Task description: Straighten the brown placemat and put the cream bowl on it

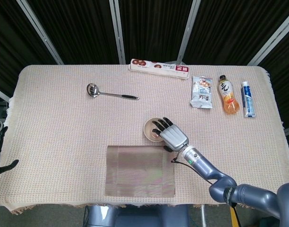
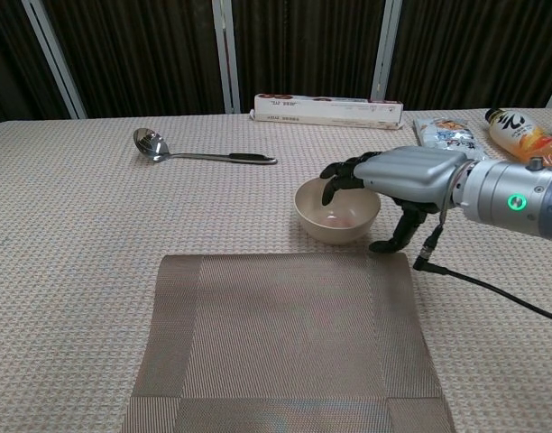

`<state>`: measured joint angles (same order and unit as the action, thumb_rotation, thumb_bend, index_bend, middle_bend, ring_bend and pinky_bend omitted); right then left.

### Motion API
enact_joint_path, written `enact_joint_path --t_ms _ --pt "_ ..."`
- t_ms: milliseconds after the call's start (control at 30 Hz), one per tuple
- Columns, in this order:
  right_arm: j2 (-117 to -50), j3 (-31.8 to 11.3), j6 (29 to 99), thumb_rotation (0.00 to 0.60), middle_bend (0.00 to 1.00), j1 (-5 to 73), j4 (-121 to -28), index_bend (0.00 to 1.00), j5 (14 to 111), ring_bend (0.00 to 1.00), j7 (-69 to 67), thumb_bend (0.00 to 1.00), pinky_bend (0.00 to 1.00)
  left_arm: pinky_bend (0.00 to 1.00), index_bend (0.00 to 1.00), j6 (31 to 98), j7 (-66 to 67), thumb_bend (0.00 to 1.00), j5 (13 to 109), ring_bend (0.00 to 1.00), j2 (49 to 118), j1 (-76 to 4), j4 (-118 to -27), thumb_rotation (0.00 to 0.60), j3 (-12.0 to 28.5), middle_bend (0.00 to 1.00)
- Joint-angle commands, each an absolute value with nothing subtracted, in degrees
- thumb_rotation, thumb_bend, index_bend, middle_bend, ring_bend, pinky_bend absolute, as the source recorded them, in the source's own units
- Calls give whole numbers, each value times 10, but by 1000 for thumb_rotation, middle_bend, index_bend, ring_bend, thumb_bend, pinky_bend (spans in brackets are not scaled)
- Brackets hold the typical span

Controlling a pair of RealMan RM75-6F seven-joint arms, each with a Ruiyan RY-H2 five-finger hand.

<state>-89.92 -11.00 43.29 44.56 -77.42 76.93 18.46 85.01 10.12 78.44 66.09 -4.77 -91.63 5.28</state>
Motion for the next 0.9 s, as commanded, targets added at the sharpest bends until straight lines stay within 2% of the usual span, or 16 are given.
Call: enact_joint_path --t_ms 33,100,133,167,200,233,267,300,367,467,567,700,900 --pt "-912 -105 436 600 0 448 -762 230 761 0 183 263 0 0 0 849 101 0 782 0 660 -48 -916 600 53 0" --pt "-918 -101 436 600 0 449 -754 110 760 0 182 311 0 0 0 848 101 0 781 0 660 -48 -916 600 54 0" --pt "-922 -99 437 600 0 450 -749 101 760 0 180 334 0 0 0 848 102 0 781 0 660 -48 -916 600 54 0" --pt "-924 -98 437 600 0 450 -746 11 759 0 178 369 0 0 0 849 102 0 781 0 660 -48 -917 600 54 0" --pt "-927 -97 439 600 0 450 -743 0 759 0 176 398 0 0 0 849 102 0 782 0 660 -48 -917 600 54 0" --pt "-929 -97 440 600 0 450 -741 20 759 0 175 412 0 0 0 850 102 0 782 0 660 -48 -917 600 54 0" --pt "-932 -97 447 600 0 449 -737 182 762 0 173 425 0 0 0 850 102 0 782 0 660 -47 -917 600 54 0" --pt "-936 -96 456 600 0 448 -732 410 766 0 171 429 0 0 0 851 102 0 782 0 660 -47 -918 600 54 0" --pt "-944 -95 475 600 0 444 -721 737 776 0 162 433 0 0 0 852 101 0 782 0 659 -47 -918 600 54 0" --pt "-951 -95 495 600 0 440 -707 747 786 0 140 436 0 0 0 852 100 0 782 0 659 -46 -919 600 54 0" --pt "-950 -92 505 600 0 437 -695 662 794 0 120 438 0 0 0 852 100 0 783 0 658 -46 -920 600 54 0" --pt "-941 -89 519 600 0 432 -690 767 804 0 102 439 0 0 0 854 100 0 786 0 657 -46 -922 600 53 0" --pt "-914 -91 557 600 0 417 -689 727 817 0 71 439 0 0 0 860 98 0 790 0 654 -44 -928 600 53 0"
